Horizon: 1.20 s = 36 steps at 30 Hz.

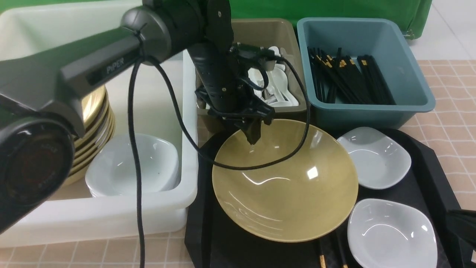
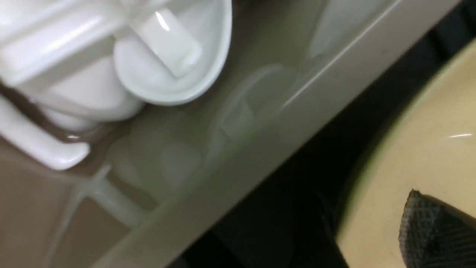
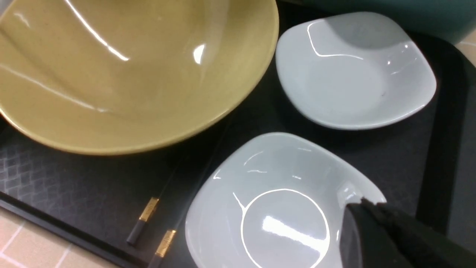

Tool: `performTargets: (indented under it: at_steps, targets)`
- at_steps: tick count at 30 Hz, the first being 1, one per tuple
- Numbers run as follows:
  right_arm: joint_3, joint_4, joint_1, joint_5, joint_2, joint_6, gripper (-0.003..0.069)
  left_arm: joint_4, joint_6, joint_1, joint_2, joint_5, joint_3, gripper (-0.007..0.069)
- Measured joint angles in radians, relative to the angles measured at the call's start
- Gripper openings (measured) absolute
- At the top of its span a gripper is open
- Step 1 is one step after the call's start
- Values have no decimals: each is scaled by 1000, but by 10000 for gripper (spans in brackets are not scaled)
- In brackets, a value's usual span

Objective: On brown table put chopsticks spoon bowls plates into blue grey white boxes.
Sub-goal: 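Grasp the large bowl on the tray by its rim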

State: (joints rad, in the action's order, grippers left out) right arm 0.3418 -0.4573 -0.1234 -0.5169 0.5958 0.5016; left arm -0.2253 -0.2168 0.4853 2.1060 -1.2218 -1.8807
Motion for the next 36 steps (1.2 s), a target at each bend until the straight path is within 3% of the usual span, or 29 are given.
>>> performTargets:
  at_steps: [7,21,33,36]
  targets:
    - [0,0,0,0,0,0,78,46,5,26,-6,-4,-2,316]
    - [0,0,0,2,0,0,78,69,21,60,87,-3,-2,305]
    - [0,0,0,2,0,0,85,54,-29,61,0,-26,-3,20]
    - [0,-1,0,2,0,0,87,54,-39,60,-74,-14,0,6]
